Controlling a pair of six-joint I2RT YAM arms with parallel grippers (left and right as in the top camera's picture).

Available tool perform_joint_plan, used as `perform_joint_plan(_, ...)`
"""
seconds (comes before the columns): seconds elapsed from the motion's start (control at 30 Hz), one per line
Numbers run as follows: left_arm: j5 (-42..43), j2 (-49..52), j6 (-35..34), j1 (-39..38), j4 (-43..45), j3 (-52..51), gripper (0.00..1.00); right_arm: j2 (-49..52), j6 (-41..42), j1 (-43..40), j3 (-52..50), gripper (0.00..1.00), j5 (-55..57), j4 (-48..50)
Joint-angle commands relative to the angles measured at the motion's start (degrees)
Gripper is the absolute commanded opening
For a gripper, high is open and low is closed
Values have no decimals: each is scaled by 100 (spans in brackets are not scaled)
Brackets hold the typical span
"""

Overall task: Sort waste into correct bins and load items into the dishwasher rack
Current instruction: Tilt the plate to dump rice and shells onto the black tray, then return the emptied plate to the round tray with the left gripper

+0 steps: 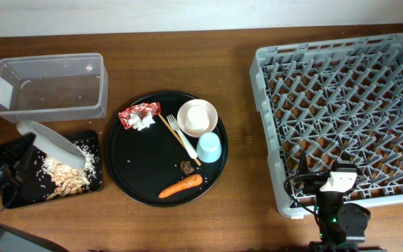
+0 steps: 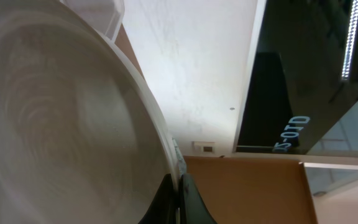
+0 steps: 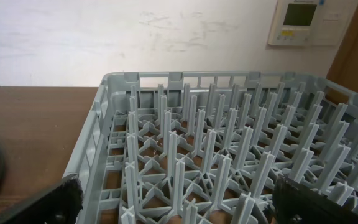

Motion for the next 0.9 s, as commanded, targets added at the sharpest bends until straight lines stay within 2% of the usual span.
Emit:
perform_joint_plan(0.0, 249, -184, 487, -7, -284, -26, 0, -22, -37, -37, -37, 99, 68, -26)
perform_joint_plan(0.13, -234, -800, 634, -363, -356, 7, 0, -22, -37, -37, -37, 99, 70, -28)
perform_joint_plan(0.23, -935, -1333, 562, -1029, -358, 155, 1, -22, -37, -37, -37, 99, 68, -26)
perform_joint_plan(0.37, -2157, -1996, 219, -2317, -297, 345, 0, -22, -37, -37, -37, 99, 70, -26)
perform_joint_plan(0.47, -3748, -2330, -280, -3316, -199, 361, 1, -22, -37, -37, -37, 98, 68, -28)
perform_joint_plan(0.53, -4846, -2422, -586, -4070, -188, 361, 0, -22, -37, -37, -37, 99, 68, -26)
perform_joint_plan(0.63, -5222, -2365, -651, -5060, -157, 358, 1, -22, -37, -37, -37, 98, 68, -26)
perform_joint_plan(0.87, -6793, -1777, -1700, -7018, 111, 358, 0, -22, -37, -37, -37, 99, 70, -26)
